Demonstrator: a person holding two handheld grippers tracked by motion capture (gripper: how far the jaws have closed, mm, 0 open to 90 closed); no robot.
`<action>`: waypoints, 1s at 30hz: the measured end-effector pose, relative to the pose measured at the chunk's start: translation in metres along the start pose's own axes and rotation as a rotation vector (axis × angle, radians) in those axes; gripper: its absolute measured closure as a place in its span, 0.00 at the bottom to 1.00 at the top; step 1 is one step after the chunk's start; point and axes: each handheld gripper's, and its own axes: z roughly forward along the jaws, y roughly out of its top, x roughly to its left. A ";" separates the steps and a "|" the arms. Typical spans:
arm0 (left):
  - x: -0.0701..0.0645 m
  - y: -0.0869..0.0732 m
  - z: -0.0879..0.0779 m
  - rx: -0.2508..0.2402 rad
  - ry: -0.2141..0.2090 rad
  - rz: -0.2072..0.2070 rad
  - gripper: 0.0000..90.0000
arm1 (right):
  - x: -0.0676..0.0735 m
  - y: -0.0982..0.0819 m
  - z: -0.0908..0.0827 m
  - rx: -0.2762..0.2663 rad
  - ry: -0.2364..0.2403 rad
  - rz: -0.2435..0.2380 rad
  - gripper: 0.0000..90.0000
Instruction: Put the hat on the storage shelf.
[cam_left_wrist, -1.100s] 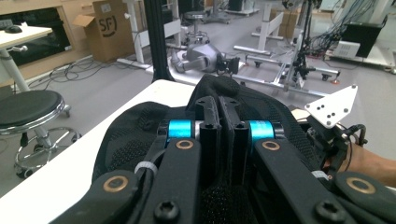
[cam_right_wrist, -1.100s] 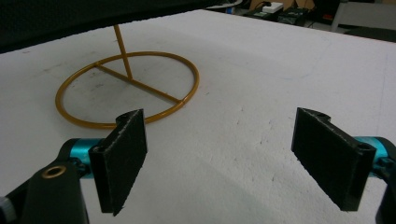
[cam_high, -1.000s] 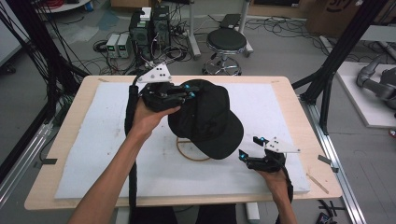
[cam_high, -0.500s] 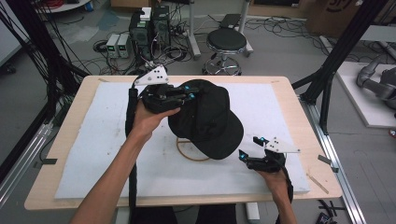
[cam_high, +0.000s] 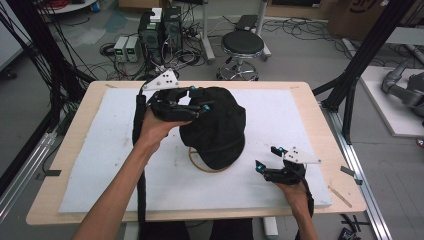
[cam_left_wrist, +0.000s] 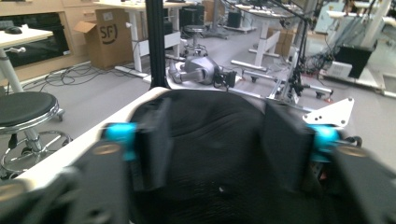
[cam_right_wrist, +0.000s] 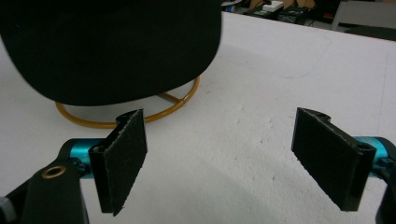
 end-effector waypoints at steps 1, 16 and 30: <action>0.001 0.000 -0.001 -0.006 0.005 -0.002 0.33 | 0.000 0.000 0.000 0.002 0.001 0.002 0.21; 0.005 -0.002 -0.009 -0.001 0.018 -0.020 0.19 | 0.000 0.000 0.000 0.002 -0.003 0.000 0.21; 0.009 -0.009 -0.039 -0.037 -0.001 0.025 0.10 | 0.000 0.000 0.000 0.000 -0.001 0.006 0.21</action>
